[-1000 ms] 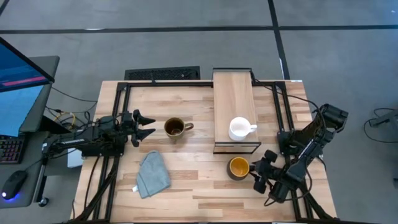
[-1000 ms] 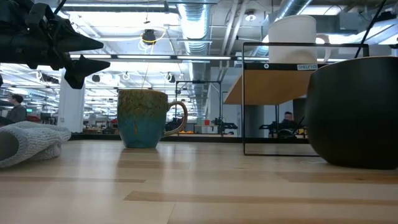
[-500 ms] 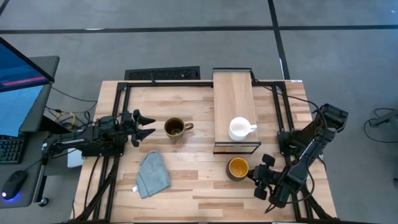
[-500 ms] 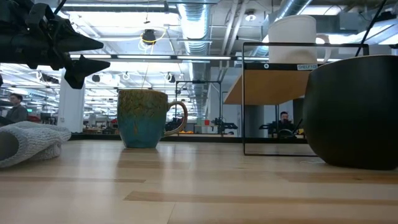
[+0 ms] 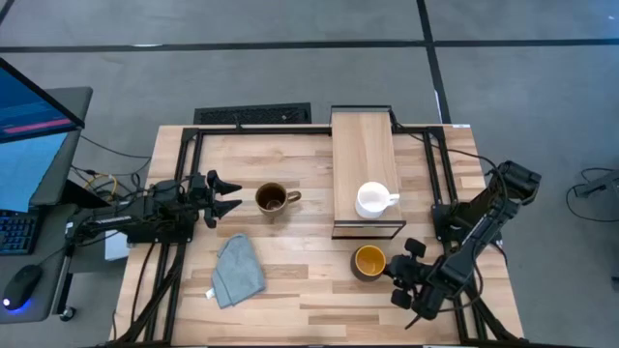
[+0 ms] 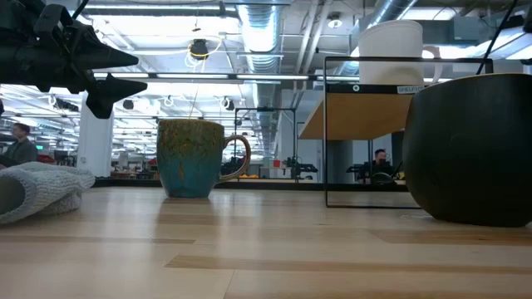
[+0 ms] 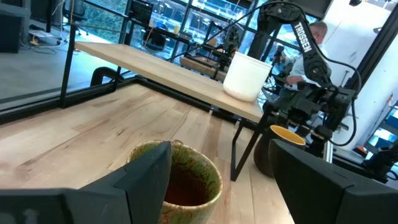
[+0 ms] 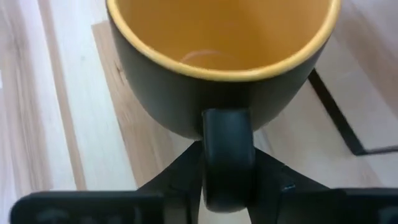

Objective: Stack small to large cups/mugs on shelf
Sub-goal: Put the black mug on the shelf

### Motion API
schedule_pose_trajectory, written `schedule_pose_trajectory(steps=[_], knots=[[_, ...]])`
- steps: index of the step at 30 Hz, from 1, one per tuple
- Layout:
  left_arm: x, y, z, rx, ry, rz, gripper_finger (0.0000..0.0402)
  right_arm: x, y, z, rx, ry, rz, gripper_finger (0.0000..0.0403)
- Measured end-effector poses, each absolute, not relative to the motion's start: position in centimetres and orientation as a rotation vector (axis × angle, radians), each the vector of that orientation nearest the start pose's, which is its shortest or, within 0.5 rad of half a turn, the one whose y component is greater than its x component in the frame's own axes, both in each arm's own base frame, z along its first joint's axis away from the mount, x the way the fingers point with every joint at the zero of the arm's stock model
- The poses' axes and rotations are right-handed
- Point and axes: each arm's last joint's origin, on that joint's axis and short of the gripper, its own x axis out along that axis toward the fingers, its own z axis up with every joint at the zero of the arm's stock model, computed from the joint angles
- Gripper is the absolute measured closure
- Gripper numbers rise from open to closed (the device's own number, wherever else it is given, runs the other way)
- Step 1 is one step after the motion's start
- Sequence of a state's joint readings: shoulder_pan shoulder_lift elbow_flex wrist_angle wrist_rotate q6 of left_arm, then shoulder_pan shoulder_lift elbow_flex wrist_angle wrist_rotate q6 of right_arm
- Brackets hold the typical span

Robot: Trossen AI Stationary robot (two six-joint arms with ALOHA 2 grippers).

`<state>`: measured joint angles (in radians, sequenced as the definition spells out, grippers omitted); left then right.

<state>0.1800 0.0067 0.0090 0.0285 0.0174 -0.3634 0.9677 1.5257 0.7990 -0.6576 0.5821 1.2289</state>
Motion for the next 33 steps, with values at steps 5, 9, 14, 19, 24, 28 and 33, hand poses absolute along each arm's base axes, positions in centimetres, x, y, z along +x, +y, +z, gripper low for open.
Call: schedule_pose_trajectory(steps=[5,9,14,19,24,28,33], knots=[[9.6,1.7,16.9,-0.359,-0.060,0.155,0.0141,15.6,19.4,15.8,0.168,0.988,-0.298,0.0311],[9.6,1.7,16.9,-0.359,-0.060,0.155,0.0141,15.6,19.3,15.8,0.165,0.990,-0.299,0.0324],[9.6,1.7,16.9,-0.359,-0.060,0.155,0.0141,15.6,19.3,15.8,0.170,0.996,-0.297,0.0318],[9.6,1.7,16.9,-0.359,-0.060,0.155,0.0141,15.9,19.5,16.4,0.179,1.019,-0.297,0.0324],[9.6,1.7,16.9,-0.359,-0.059,0.155,0.0141,16.1,20.0,17.9,0.161,1.039,-0.292,0.0325],[9.6,1.7,16.9,-0.359,-0.060,0.155,0.0141,16.4,20.2,18.9,0.149,1.039,-0.302,0.0325],[9.6,1.7,16.9,-0.359,-0.059,0.155,0.0141,16.6,20.5,20.5,0.145,1.071,-0.305,0.0325]])
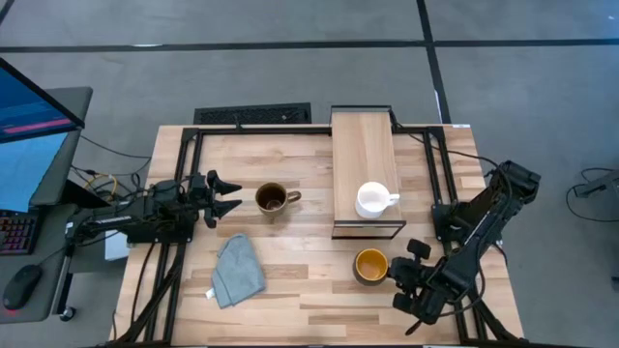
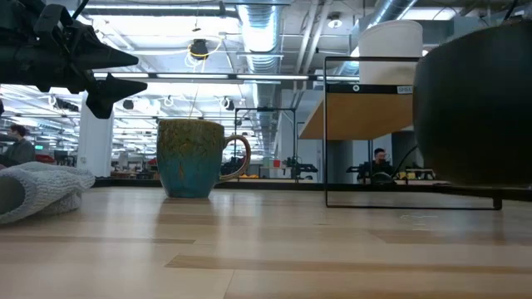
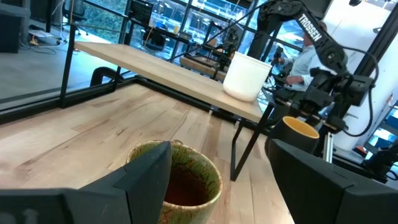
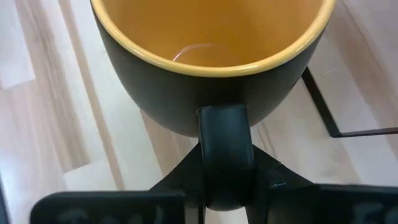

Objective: Stack small to large cups/mugs on shelf
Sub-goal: Put the black mug on the shelf

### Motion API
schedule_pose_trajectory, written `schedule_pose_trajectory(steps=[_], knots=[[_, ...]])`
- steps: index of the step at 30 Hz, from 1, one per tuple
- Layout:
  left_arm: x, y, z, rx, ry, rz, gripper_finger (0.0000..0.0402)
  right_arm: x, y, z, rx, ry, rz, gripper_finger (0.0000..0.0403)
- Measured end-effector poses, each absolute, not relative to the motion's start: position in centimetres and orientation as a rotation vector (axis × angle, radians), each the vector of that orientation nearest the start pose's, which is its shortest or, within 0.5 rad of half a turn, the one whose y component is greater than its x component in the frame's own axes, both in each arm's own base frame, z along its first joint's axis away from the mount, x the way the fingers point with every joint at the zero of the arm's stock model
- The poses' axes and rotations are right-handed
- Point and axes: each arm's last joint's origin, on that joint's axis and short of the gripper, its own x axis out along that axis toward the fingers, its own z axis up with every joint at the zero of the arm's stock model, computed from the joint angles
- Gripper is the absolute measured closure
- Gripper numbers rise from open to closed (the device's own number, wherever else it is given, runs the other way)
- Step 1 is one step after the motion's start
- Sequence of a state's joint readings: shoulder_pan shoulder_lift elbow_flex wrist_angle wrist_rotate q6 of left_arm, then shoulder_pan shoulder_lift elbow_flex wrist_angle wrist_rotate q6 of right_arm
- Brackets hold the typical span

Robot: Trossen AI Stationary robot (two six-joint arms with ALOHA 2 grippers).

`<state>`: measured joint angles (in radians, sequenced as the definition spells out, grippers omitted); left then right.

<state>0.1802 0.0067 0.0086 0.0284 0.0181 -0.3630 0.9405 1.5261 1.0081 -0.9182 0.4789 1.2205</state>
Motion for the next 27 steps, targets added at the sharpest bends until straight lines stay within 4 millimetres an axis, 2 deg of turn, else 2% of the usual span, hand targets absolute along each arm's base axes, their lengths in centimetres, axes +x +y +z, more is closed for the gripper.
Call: schedule_pose_trajectory(steps=[14,22,27], knots=[[9.6,1.7,16.9,-0.359,-0.060,0.154,0.0141,17.4,21.0,28.5,0.099,1.069,-0.291,0.0325],[9.6,1.7,16.9,-0.359,-0.060,0.154,0.0141,17.6,19.6,33.9,0.054,1.066,-0.309,0.0325],[9.6,1.7,16.9,-0.359,-0.060,0.154,0.0141,17.7,18.4,37.7,0.016,1.000,-0.296,0.0325]])
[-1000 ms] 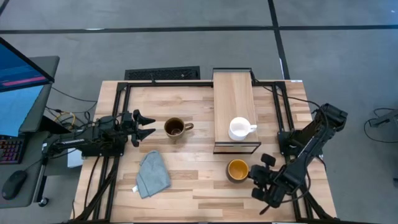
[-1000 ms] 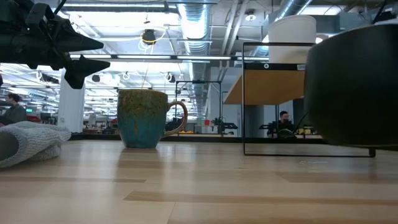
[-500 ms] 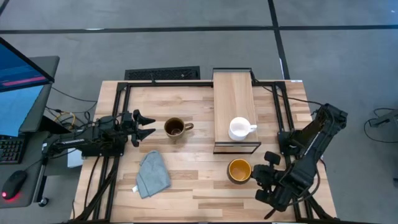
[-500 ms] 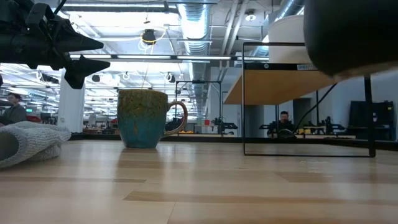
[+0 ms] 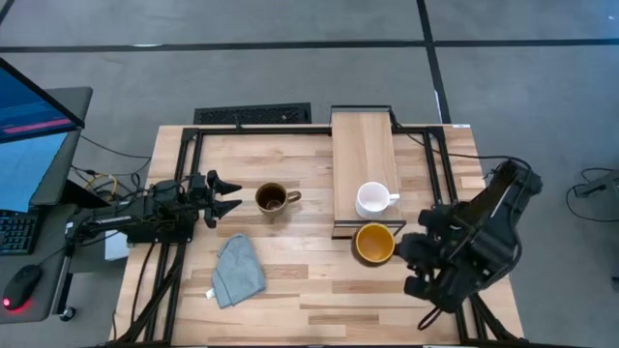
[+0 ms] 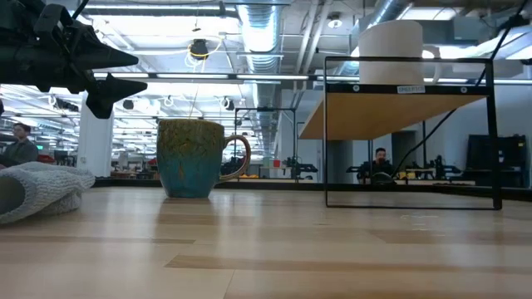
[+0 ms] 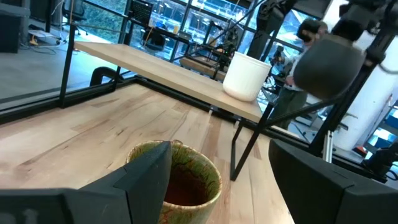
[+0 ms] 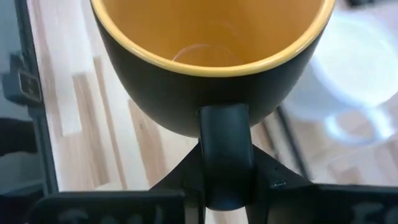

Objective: Stack small to large cups/mugs on shelf
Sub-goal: Put the black mug on the shelf

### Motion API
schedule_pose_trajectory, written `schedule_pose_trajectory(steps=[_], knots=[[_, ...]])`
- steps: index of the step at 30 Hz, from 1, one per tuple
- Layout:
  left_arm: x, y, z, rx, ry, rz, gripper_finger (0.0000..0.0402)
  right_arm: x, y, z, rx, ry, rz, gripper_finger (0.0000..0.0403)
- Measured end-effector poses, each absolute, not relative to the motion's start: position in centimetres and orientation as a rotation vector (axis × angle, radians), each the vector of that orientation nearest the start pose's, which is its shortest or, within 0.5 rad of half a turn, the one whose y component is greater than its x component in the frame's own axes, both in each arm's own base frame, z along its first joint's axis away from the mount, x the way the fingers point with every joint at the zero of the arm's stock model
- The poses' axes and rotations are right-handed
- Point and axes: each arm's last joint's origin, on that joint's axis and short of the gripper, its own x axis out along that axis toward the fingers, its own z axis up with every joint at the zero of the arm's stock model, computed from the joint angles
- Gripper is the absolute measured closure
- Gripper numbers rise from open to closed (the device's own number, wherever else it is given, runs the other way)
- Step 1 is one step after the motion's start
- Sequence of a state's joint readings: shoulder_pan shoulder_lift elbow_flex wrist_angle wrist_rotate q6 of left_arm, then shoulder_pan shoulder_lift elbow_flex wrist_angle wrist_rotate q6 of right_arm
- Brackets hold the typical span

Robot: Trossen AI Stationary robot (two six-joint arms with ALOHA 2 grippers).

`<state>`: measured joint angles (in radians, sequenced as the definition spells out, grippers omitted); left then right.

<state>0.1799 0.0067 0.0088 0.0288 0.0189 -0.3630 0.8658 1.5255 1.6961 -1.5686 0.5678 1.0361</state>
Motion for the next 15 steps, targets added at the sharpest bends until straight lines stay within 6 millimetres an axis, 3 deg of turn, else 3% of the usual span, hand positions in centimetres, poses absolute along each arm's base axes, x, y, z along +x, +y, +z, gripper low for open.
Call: schedule_pose_trajectory(steps=[8,15], knots=[[9.6,1.7,16.9,-0.359,-0.060,0.153,0.0141,18.2,15.7,43.4,-0.038,0.827,-0.233,0.0325],[9.6,1.7,16.9,-0.359,-0.059,0.153,0.0141,18.3,11.6,46.0,-0.076,0.765,-0.281,0.0325]])
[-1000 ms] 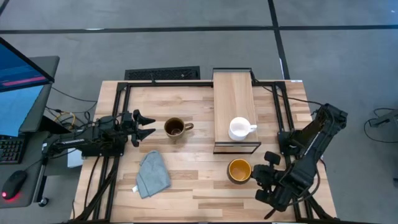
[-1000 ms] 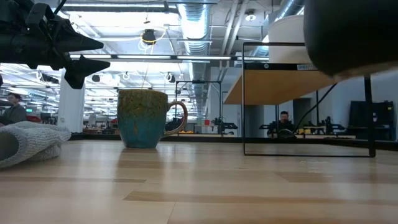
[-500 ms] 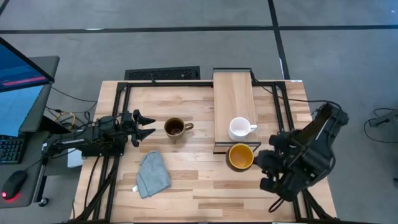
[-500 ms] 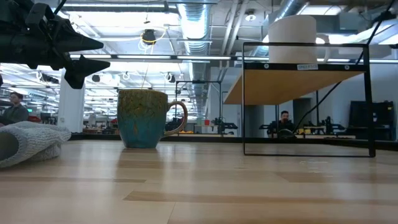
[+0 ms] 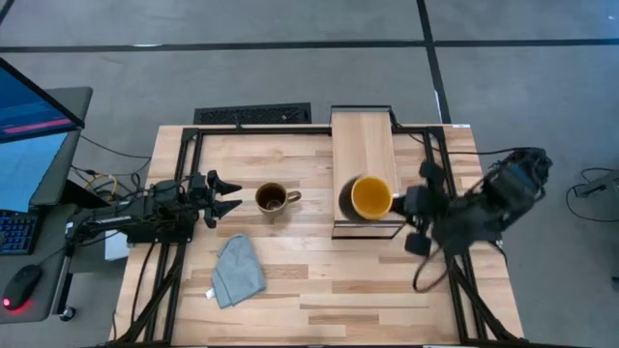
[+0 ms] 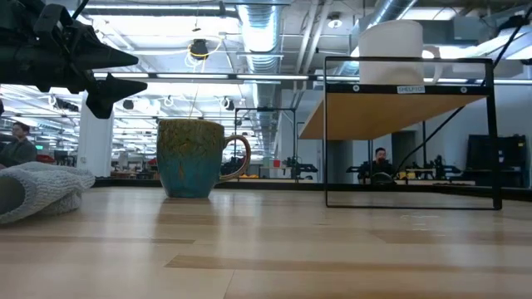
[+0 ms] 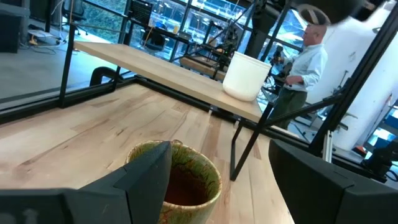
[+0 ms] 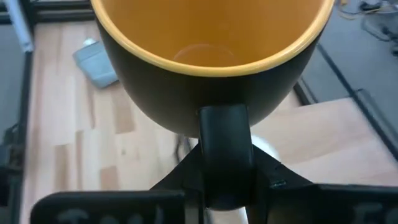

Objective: Stack small to large cups/mugs on shelf
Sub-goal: Put the black mug on the shelf

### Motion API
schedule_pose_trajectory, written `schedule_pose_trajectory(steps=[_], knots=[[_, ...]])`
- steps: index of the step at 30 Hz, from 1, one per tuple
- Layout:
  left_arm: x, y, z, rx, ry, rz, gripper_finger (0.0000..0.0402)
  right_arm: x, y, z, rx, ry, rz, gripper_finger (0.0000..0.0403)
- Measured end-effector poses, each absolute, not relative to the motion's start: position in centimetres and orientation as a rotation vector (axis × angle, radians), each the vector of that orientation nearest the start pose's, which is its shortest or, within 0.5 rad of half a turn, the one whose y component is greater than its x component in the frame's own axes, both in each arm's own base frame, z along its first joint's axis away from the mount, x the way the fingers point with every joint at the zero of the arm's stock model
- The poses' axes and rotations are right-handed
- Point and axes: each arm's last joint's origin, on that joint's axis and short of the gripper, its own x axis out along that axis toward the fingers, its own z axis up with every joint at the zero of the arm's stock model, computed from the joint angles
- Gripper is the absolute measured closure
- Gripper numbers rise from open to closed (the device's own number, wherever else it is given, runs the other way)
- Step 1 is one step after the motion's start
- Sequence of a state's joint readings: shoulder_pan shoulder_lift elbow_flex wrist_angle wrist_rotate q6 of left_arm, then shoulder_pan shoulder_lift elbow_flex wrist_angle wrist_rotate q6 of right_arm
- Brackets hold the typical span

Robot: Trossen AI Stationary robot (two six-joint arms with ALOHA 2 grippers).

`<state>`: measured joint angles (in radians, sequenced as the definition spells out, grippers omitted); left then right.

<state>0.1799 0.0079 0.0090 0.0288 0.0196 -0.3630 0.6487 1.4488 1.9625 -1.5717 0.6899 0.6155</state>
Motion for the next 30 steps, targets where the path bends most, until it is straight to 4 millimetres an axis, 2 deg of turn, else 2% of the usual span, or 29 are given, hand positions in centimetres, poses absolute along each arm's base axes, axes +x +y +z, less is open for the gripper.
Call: schedule_pose_trajectory(steps=[10,18,30], knots=[[10.1,1.8,16.2,-0.368,0.028,0.169,0.0141,17.2,5.7,47.6,-0.072,0.753,-0.389,0.0325],[10.5,1.8,15.7,-0.370,0.083,0.179,0.0141,17.5,2.2,47.8,-0.116,0.810,-0.471,0.0325],[10.5,1.7,16.0,-0.355,0.065,0.125,0.0141,17.6,-2.9,47.6,-0.025,0.904,-0.518,0.0325]])
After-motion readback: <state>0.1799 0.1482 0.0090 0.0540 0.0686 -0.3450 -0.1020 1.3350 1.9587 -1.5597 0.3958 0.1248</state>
